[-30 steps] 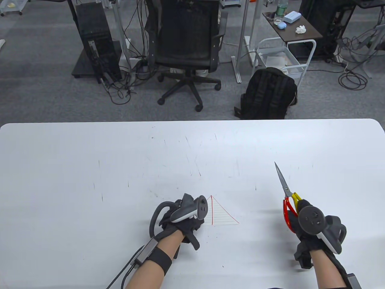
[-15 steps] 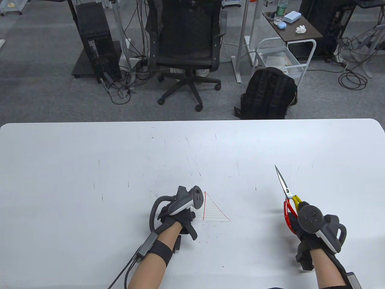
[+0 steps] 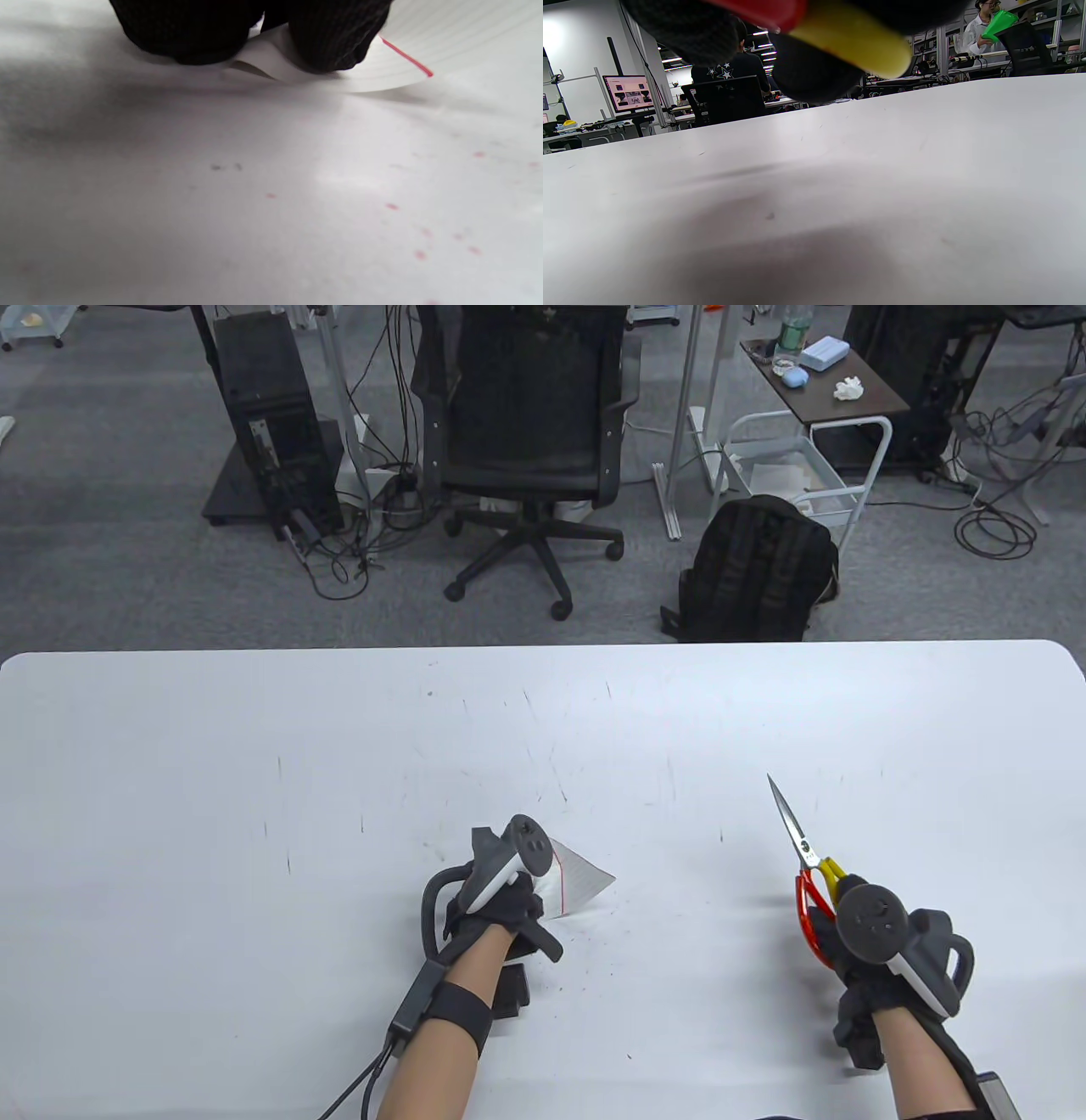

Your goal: Cut the paper along the line with scissors

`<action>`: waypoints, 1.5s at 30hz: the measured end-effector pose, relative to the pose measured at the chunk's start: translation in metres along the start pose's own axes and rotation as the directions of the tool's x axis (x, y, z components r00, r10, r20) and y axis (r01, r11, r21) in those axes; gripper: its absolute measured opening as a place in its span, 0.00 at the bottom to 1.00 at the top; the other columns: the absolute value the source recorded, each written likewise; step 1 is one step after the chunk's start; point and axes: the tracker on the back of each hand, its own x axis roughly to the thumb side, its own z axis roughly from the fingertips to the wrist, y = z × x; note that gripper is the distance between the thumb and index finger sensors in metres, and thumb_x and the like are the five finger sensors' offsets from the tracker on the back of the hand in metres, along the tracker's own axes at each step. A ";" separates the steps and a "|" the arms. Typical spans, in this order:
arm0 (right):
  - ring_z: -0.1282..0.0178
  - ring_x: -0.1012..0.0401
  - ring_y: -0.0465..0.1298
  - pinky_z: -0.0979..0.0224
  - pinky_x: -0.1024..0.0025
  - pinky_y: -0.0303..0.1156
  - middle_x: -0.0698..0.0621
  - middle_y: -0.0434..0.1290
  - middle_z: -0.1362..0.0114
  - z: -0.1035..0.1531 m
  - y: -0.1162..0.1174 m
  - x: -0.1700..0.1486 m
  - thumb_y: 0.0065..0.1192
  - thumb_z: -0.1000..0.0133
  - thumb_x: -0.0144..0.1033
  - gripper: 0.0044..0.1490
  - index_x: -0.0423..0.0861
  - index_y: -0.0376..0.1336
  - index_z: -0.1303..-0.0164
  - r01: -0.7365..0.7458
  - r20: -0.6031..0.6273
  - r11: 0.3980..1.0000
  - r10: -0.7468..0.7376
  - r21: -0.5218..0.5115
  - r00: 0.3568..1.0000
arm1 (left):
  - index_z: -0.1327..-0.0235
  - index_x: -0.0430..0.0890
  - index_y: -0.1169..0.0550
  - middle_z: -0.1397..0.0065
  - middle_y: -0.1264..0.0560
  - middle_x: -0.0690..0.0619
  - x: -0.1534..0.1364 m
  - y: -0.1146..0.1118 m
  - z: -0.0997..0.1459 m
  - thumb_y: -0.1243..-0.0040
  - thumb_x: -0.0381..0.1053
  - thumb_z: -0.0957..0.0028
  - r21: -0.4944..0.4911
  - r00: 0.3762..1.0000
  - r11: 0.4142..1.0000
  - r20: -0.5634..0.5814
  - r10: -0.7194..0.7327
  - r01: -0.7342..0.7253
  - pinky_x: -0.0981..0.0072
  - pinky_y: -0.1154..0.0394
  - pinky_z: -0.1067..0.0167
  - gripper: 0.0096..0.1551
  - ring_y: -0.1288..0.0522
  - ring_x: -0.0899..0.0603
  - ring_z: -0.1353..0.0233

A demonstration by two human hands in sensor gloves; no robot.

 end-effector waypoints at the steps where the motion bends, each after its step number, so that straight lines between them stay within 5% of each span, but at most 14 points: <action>1: 0.57 0.58 0.79 0.50 0.62 0.73 0.37 0.72 0.43 0.000 0.000 0.000 0.62 0.41 0.49 0.37 0.33 0.59 0.35 0.003 0.000 1.000 -0.003 -0.001 1.000 | 0.38 0.44 0.27 0.22 0.44 0.32 -0.002 0.002 0.004 0.39 0.51 0.41 0.027 0.999 0.999 0.050 0.018 -0.019 0.52 0.29 0.35 0.22 0.31 0.35 0.33; 4: 0.57 0.58 0.79 0.50 0.62 0.73 0.37 0.72 0.43 0.000 -0.001 0.000 0.62 0.41 0.49 0.37 0.33 0.59 0.35 0.017 0.005 1.000 -0.017 -0.007 1.000 | 0.35 0.45 0.31 0.20 0.46 0.26 -0.010 0.006 0.016 0.43 0.51 0.39 0.100 0.987 0.993 0.153 0.044 -0.059 0.38 0.31 0.30 0.23 0.34 0.26 0.24; 6: 0.56 0.57 0.79 0.50 0.62 0.73 0.37 0.72 0.43 0.000 0.000 0.001 0.62 0.41 0.48 0.37 0.33 0.59 0.34 0.011 0.009 1.000 -0.011 -0.008 1.000 | 0.35 0.47 0.33 0.22 0.38 0.30 -0.017 0.007 0.023 0.44 0.51 0.39 0.142 0.974 0.987 0.222 0.047 -0.080 0.48 0.24 0.33 0.22 0.27 0.32 0.27; 10: 0.56 0.57 0.79 0.50 0.62 0.73 0.36 0.71 0.42 0.000 0.001 0.000 0.62 0.41 0.48 0.38 0.32 0.59 0.34 -0.003 0.004 1.000 0.003 0.000 1.000 | 0.38 0.46 0.33 0.42 0.20 0.48 -0.030 0.008 0.035 0.40 0.51 0.42 0.273 0.969 0.955 0.240 0.051 -0.118 0.69 0.16 0.52 0.23 0.15 0.55 0.51; 14: 0.56 0.57 0.79 0.50 0.62 0.73 0.36 0.71 0.43 0.001 0.005 0.003 0.61 0.41 0.48 0.37 0.32 0.58 0.34 -0.015 0.035 1.000 0.015 0.006 0.999 | 0.20 0.33 0.54 0.42 0.22 0.54 -0.044 0.004 0.046 0.38 0.53 0.43 0.170 0.955 0.965 0.257 0.151 -0.198 0.68 0.18 0.51 0.54 0.17 0.57 0.53; 16: 0.54 0.57 0.78 0.48 0.62 0.73 0.37 0.70 0.41 0.001 0.007 0.005 0.60 0.40 0.48 0.37 0.33 0.57 0.33 -0.007 0.108 1.000 0.005 0.019 0.994 | 0.19 0.34 0.49 0.41 0.23 0.53 -0.054 0.002 0.053 0.37 0.52 0.44 0.174 0.929 0.937 0.271 0.252 -0.304 0.64 0.19 0.47 0.50 0.17 0.54 0.49; 20: 0.45 0.55 0.80 0.45 0.62 0.76 0.34 0.66 0.35 0.004 -0.004 0.020 0.57 0.38 0.45 0.37 0.33 0.52 0.30 0.019 0.191 0.999 -0.012 -0.032 0.981 | 0.31 0.52 0.31 0.41 0.23 0.51 -0.079 0.000 0.065 0.42 0.52 0.39 0.134 0.818 0.829 0.306 0.486 -0.543 0.63 0.19 0.48 0.24 0.18 0.52 0.49; 26: 0.47 0.55 0.80 0.44 0.59 0.75 0.33 0.69 0.37 0.007 -0.022 0.070 0.57 0.37 0.41 0.40 0.27 0.50 0.28 0.214 0.302 0.967 -0.247 0.139 0.921 | 0.31 0.50 0.30 0.39 0.22 0.51 -0.103 0.005 0.071 0.52 0.53 0.33 0.209 0.712 0.693 0.366 0.599 -0.690 0.63 0.19 0.45 0.20 0.17 0.50 0.45; 29: 0.47 0.57 0.77 0.43 0.58 0.71 0.34 0.64 0.35 0.014 -0.018 0.102 0.52 0.35 0.41 0.40 0.27 0.45 0.28 0.335 0.395 0.912 -0.406 0.237 0.824 | 0.27 0.53 0.35 0.31 0.27 0.51 -0.110 -0.001 0.064 0.59 0.53 0.31 0.076 0.590 0.619 0.411 0.695 -0.782 0.59 0.22 0.37 0.21 0.21 0.47 0.36; 32: 0.48 0.58 0.77 0.44 0.57 0.70 0.32 0.63 0.34 0.023 -0.008 0.133 0.50 0.34 0.41 0.40 0.26 0.43 0.28 0.408 0.436 0.858 -0.510 0.311 0.741 | 0.25 0.54 0.36 0.22 0.41 0.43 -0.114 -0.006 0.059 0.60 0.54 0.29 -0.077 0.405 0.461 0.368 0.837 -0.884 0.55 0.30 0.30 0.21 0.33 0.41 0.27; 36: 0.54 0.62 0.78 0.50 0.61 0.69 0.35 0.66 0.37 0.039 0.007 0.163 0.51 0.34 0.46 0.40 0.28 0.45 0.29 0.431 0.504 0.837 -0.547 0.336 0.669 | 0.28 0.51 0.34 0.31 0.34 0.47 -0.121 -0.007 0.055 0.60 0.54 0.30 -0.102 0.350 0.410 0.362 0.864 -0.907 0.74 0.25 0.45 0.21 0.26 0.53 0.42; 39: 0.62 0.65 0.79 0.56 0.65 0.70 0.38 0.71 0.43 0.049 0.024 0.166 0.50 0.39 0.60 0.46 0.31 0.52 0.32 0.508 0.516 0.790 -0.611 0.345 0.600 | 0.27 0.46 0.38 0.33 0.32 0.47 -0.120 -0.010 0.054 0.64 0.52 0.30 -0.165 0.289 0.363 0.352 0.890 -0.917 0.80 0.23 0.50 0.22 0.24 0.59 0.47; 41: 0.64 0.65 0.79 0.58 0.66 0.69 0.38 0.72 0.46 0.052 0.030 0.170 0.51 0.39 0.60 0.45 0.31 0.54 0.33 0.447 0.486 0.777 -0.627 0.443 0.609 | 0.26 0.46 0.42 0.31 0.34 0.47 -0.116 -0.011 0.052 0.66 0.52 0.30 -0.250 0.222 0.332 0.381 0.897 -0.910 0.78 0.22 0.45 0.23 0.25 0.58 0.42; 45: 0.61 0.62 0.78 0.56 0.63 0.70 0.35 0.71 0.43 0.060 0.036 0.174 0.46 0.37 0.62 0.47 0.30 0.52 0.31 0.309 0.550 0.838 -0.533 0.451 0.643 | 0.23 0.45 0.50 0.24 0.41 0.46 -0.110 -0.015 0.049 0.66 0.50 0.27 -0.420 0.069 0.257 0.413 0.908 -0.870 0.67 0.25 0.29 0.24 0.29 0.52 0.28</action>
